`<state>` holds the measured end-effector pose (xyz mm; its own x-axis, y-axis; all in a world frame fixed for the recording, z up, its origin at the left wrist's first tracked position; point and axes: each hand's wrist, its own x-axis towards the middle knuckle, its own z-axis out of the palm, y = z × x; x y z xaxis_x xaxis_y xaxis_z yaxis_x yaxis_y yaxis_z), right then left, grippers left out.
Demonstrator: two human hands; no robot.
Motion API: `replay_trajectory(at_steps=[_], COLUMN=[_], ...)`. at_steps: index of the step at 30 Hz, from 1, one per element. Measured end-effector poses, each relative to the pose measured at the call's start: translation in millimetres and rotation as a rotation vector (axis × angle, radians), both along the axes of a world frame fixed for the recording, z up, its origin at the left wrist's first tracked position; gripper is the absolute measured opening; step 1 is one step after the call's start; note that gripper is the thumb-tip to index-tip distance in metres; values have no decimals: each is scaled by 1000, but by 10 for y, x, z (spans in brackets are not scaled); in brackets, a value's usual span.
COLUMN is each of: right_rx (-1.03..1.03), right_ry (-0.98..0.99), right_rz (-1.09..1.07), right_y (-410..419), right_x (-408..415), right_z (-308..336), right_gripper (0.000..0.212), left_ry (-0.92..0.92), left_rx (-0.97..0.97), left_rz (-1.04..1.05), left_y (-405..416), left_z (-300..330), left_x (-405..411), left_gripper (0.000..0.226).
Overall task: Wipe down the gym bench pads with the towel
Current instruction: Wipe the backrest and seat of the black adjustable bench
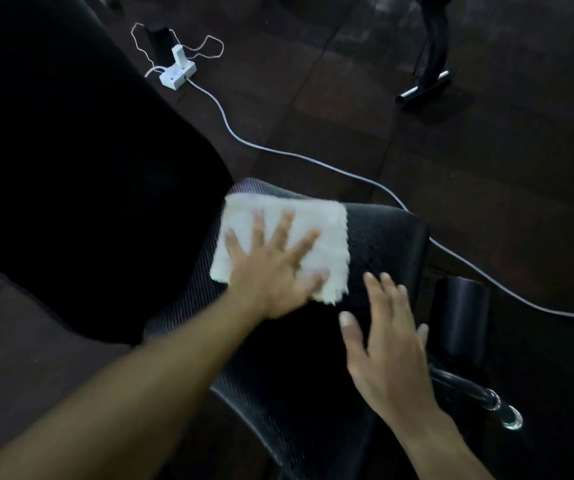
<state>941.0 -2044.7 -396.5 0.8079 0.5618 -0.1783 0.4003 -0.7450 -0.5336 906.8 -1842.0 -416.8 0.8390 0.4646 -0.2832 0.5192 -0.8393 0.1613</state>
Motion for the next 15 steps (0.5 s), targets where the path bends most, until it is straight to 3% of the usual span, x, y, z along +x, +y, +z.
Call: replay_trajectory(at_steps=[5,8,10,12,15], right_rx=[107,70,-45,-190,-315], right_ry=[-130,-135,-122,-104,-147], right_rz=[-78,-38,15,91,144], right_y=[128,339,534,771,1052], right_x=[-221,-426,-577,-673,-646], right_z=[220,179,56,-61,-201], right_gripper=[57,63,62,62,66], left_ry=[-81,-348,-497,-422,-232], left_rx=[-217,-380,-281,-186,-147], left_rz=[-139,-30,125,218,143], left_y=[-619,-267,81,377,598], left_z=[124,183,222,254,178], left_x=[-580,-897,-1145,-1317,-1452], left_gripper=[74,69,57,50,57])
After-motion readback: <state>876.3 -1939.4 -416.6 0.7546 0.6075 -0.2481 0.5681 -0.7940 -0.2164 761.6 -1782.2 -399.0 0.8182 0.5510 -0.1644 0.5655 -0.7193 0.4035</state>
